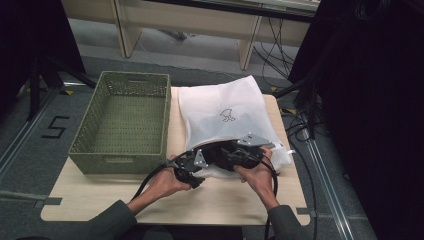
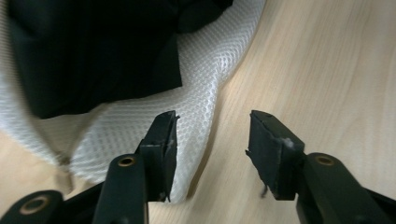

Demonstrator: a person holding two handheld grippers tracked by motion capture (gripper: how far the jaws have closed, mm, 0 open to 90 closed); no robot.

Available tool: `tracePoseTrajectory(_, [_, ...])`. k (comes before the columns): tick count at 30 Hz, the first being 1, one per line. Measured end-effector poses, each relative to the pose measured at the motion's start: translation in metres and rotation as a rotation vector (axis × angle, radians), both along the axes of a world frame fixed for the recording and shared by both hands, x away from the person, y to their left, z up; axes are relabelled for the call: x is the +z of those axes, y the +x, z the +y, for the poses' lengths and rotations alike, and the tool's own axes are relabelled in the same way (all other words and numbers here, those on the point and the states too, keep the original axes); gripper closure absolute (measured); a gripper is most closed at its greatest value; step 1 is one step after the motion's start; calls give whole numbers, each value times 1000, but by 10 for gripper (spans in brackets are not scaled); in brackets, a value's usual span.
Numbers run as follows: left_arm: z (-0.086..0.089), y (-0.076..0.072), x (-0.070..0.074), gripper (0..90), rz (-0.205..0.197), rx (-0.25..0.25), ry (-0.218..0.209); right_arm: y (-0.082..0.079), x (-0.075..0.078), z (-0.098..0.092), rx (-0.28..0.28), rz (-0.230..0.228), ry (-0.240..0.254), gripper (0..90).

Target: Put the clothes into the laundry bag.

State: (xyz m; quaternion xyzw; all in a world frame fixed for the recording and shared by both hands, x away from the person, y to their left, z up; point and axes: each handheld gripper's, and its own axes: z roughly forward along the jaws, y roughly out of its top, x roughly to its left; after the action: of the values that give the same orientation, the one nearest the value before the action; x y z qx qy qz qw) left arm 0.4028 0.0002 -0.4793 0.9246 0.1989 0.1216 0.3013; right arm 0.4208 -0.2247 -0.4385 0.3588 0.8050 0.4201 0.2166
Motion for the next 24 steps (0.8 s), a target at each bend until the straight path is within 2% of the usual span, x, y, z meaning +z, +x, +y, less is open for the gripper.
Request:
tracePoseTrajectory(1, [-2,0,-3,490,8,10,-5,-5,3,-6,-24,16,16,487])
tracePoseTrajectory(3, [-6,2,-7,483,17,9,-1,-8,6,-20,-40,-2,37,483])
tracePoseTrajectory(4, [-8,2,-9,481,10,8,-3,-12,7,-25,-65,16,50,477])
tracePoseTrajectory(6, [-11,5,-12,480,-1,10,-2,-16,7,-34,-78,-1,51,474])
tracePoseTrajectory(7, [-12,6,-13,481,5,14,-3,-15,7,-39,-69,-7,37,467])
tracePoseTrajectory(8, [-12,7,-14,487,15,22,-5,-19,7,-39,-97,24,47,463])
tracePoseTrajectory(9, [-12,9,-15,495,19,40,-16,-17,5,-43,-70,-2,38,456])
tracePoseTrajectory(11, [-13,12,-16,532,23,35,-12,-21,5,-43,-95,59,45,442])
tracePoseTrajectory(12, [-13,13,-17,545,22,36,-4,-20,1,-42,-91,38,46,433])
tracePoseTrajectory(13, [-14,14,-19,564,31,47,-17,-20,1,-43,-76,52,30,425])
tracePoseTrajectory(14, [-13,16,-18,597,28,39,-12,-19,0,-42,-67,44,21,412])
tracePoseTrajectory(16, [-14,18,-19,696,20,48,-14,-21,-3,-39,-67,85,0,384])
tracePoseTrajectory(17, [-14,18,-19,744,29,48,-13,-20,-5,-39,-45,82,-18,378])
tracePoseTrajectory(19, [-13,18,-18,827,13,46,-14,-19,-9,-38,-18,85,-25,366])
tracePoseTrajectory(20, [-13,17,-17,855,21,48,-15,-20,-11,-36,-15,96,-24,357])
tracePoseTrajectory(21, [-13,15,-15,864,13,45,-20,-20,-13,-34,-6,112,-18,353])
tracePoseTrajectory(23, [-11,13,-10,871,3,23,-22,-19,-18,-32,31,109,-46,342])
tracePoseTrajectory(24, [-9,11,-8,873,2,20,-28,-20,-19,-29,42,132,-37,334])
